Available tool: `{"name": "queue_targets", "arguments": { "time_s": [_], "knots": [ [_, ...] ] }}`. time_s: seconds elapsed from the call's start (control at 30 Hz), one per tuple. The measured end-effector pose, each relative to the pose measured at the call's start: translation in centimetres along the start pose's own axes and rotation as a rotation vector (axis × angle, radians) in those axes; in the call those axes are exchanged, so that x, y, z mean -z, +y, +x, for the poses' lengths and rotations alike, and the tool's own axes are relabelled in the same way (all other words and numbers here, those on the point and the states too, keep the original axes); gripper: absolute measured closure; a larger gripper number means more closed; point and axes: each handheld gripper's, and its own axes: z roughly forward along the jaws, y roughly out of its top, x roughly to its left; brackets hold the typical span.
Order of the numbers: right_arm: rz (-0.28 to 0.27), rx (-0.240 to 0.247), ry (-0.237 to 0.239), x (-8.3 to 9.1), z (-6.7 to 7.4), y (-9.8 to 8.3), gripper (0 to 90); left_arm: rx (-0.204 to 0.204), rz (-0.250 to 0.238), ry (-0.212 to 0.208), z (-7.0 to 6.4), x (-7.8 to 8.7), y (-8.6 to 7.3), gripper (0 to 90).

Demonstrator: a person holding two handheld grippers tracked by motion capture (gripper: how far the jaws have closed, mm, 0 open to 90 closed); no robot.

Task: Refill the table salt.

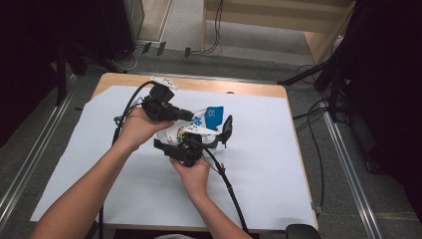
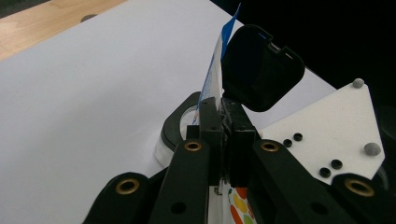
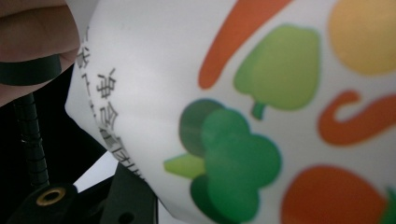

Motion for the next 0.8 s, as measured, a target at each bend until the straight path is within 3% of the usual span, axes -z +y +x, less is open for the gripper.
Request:
{"name": "queue_targets", "arguments": {
  "time_s": [0.67, 0.8],
  "knots": [
    [0.000, 0.012, -0.007, -0.02, -0.08, -0.06, 58.2, -0.002, -0.002, -0.001, -0.01, -0.10, -0.05, 88.3],
    [0.007, 0.041, -0.023, 0.04, -0.03, -0.10, 56.5, -0.001, -0.002, -0.003, -0.13, -0.22, -0.04, 88.2]
  ]
}}
